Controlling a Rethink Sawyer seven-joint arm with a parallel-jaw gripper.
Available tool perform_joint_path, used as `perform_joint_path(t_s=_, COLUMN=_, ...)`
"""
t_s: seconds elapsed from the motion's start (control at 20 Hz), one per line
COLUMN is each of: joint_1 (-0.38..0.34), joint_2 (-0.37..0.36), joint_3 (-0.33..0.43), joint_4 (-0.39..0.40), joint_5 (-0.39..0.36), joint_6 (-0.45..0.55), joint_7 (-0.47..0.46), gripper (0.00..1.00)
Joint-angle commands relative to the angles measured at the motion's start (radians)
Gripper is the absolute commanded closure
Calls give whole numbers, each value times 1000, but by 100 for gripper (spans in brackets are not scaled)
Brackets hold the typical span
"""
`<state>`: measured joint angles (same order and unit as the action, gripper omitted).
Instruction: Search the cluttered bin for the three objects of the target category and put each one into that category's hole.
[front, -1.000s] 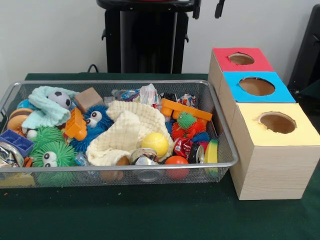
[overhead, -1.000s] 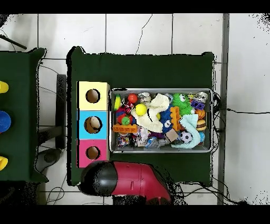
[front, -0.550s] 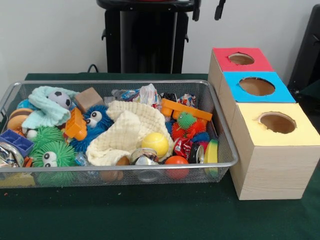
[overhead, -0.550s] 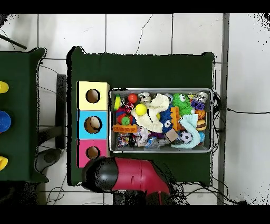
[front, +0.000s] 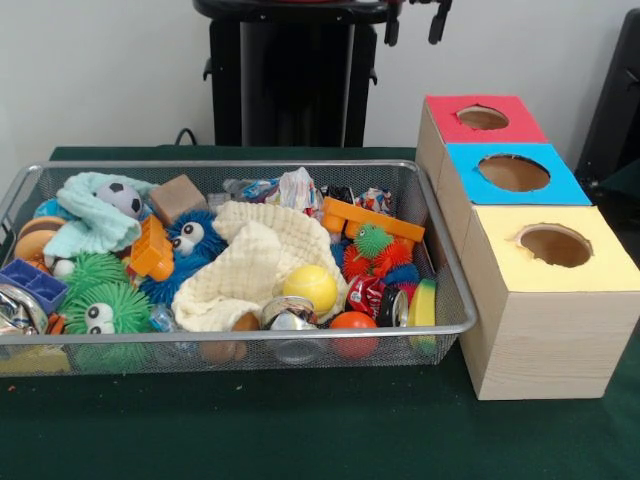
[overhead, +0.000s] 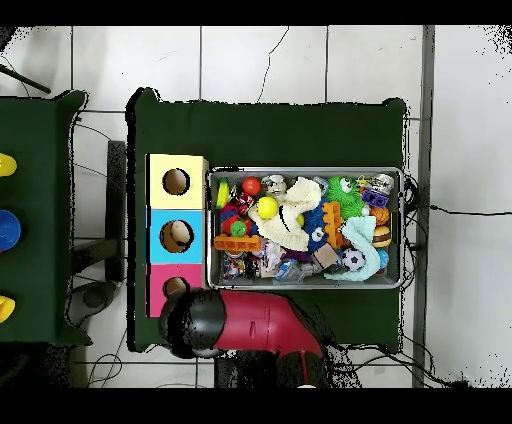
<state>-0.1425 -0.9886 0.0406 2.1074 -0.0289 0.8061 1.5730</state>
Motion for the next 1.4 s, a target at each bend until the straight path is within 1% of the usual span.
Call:
perform_joint_path(t_s=0.05, joint_1=-21, joint_2=37, joint_3=16, joint_4=-108, joint_5=-31, joint_6=138, joint_7=109, gripper=0)
perform_joint_path(t_s=0.2, joint_1=-17, joint_2=40, joint_3=12, joint_4=-113, joint_5=-40, joint_6=121, joint_7=110, gripper=0)
perform_joint_path(t_s=0.5, joint_1=-28, joint_2=40, joint_3=12, joint_4=-127, joint_5=-52, joint_6=128, joint_7=88, gripper=0)
perform_joint_path(t_s=0.55, joint_1=-38, joint_2=44, joint_3=17, joint_4=-126, joint_5=-51, joint_6=120, joint_7=73, gripper=0)
perform_joint_path(t_s=0.75, joint_1=-69, joint_2=76, joint_3=25, joint_4=-147, joint_5=-87, joint_6=104, joint_7=17, gripper=0)
perform_joint_path(t_s=0.9, joint_1=-101, joint_2=98, joint_3=51, joint_4=-148, joint_5=-91, joint_6=53, joint_7=-25, gripper=0)
perform_joint_path(t_s=1.0, joint_1=-125, joint_2=98, joint_3=70, joint_4=-145, joint_5=-94, joint_6=34, joint_7=-56, gripper=0)
perform_joint_path(t_s=1.15, joint_1=-145, joint_2=107, joint_3=83, joint_4=-158, joint_5=-119, joint_6=32, joint_7=-78, gripper=0)
perform_joint_path(t_s=1.2, joint_1=-152, joint_2=120, joint_3=90, joint_4=-173, joint_5=-126, joint_6=28, joint_7=-80, gripper=0)
perform_joint_path(t_s=1.4, joint_1=-172, joint_2=133, joint_3=109, joint_4=-188, joint_5=-150, joint_6=3, joint_7=-88, gripper=0)
